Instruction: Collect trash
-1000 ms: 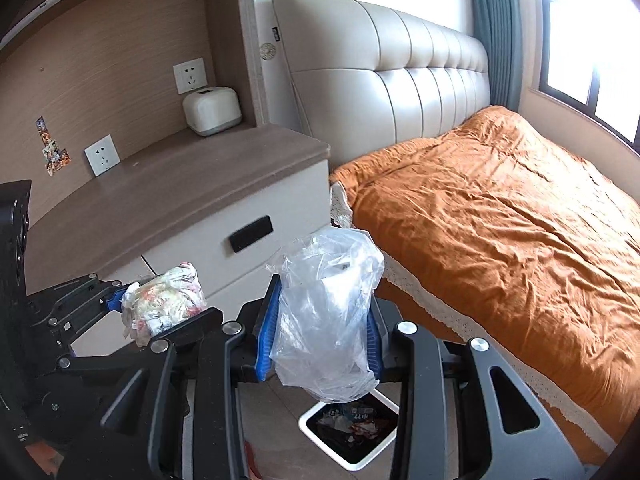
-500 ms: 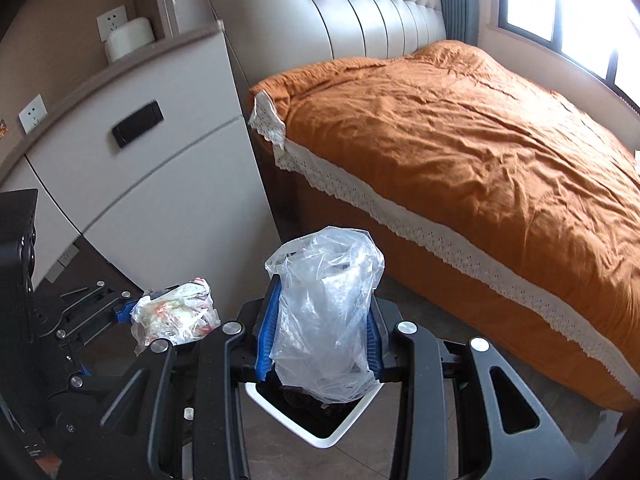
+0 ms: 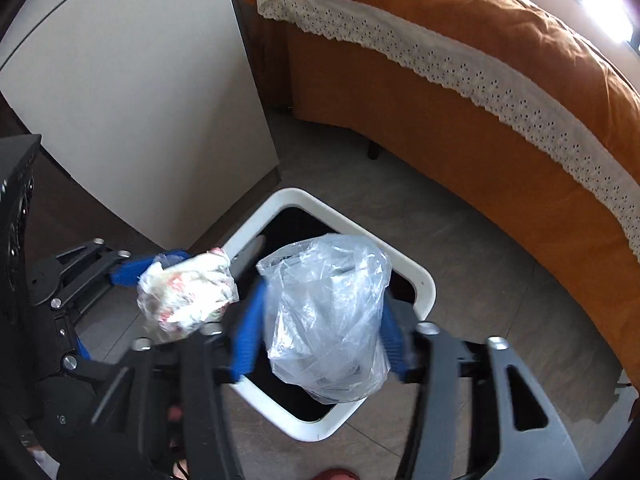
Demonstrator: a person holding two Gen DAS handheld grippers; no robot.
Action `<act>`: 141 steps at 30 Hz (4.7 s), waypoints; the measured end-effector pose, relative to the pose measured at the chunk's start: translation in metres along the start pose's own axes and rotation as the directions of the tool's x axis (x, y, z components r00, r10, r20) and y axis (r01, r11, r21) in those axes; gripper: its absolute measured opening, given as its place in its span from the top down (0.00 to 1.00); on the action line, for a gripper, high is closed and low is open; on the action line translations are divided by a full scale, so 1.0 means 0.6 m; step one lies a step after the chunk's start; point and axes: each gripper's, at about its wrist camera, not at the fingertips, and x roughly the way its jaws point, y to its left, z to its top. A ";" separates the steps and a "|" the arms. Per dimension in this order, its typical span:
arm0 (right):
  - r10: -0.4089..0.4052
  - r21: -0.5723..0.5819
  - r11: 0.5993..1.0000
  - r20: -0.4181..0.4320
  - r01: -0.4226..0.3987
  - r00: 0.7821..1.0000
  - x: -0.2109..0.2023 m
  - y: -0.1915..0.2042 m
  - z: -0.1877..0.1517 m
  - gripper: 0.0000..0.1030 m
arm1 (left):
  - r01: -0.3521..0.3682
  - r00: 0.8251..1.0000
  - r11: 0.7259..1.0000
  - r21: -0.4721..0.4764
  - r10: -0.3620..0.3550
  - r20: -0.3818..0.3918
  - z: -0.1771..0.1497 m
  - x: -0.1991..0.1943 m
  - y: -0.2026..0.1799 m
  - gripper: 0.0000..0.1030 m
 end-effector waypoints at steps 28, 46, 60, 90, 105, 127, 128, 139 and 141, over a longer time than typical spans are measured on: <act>-0.046 -0.009 0.999 0.189 0.049 0.981 -0.304 0.112 0.166 0.04 | -0.086 0.983 0.992 -0.089 0.099 0.154 0.087 -0.365 0.085 0.04; 0.294 -0.327 0.936 0.518 -0.131 0.804 -0.682 0.476 0.420 0.04 | -0.306 0.802 0.796 -0.523 0.511 0.310 0.088 -0.942 0.356 0.04; 0.570 -0.545 0.790 0.485 -0.279 0.664 -0.774 0.698 0.502 0.04 | -0.469 0.598 0.548 -0.693 0.774 0.207 0.037 -1.150 0.449 0.05; 0.645 -0.615 0.730 0.478 -0.298 0.596 -0.828 0.857 0.469 0.04 | -0.469 0.536 0.357 -0.808 0.842 0.062 -0.089 -1.269 0.539 0.05; 0.617 -0.605 0.749 0.488 -0.270 0.617 -0.828 0.871 0.453 0.04 | -0.460 0.537 0.353 -0.814 0.841 0.062 -0.106 -1.273 0.558 0.05; 0.624 -0.609 0.743 0.479 -0.278 0.618 -0.818 0.875 0.454 0.04 | -0.473 0.514 0.343 -0.812 0.855 0.062 -0.100 -1.275 0.556 0.05; 0.624 -0.609 0.743 0.479 -0.277 0.618 -0.818 0.874 0.455 0.04 | -0.477 0.509 0.341 -0.810 0.858 0.062 -0.100 -1.274 0.555 0.05; 0.617 -0.604 0.749 0.484 -0.273 0.621 -0.820 0.864 0.454 0.04 | -0.488 0.483 0.344 -0.802 0.872 0.080 -0.088 -1.272 0.545 0.05; 0.617 -0.603 0.749 0.483 -0.274 0.622 -0.819 0.863 0.454 0.04 | -0.487 0.483 0.343 -0.803 0.872 0.080 -0.088 -1.273 0.546 0.05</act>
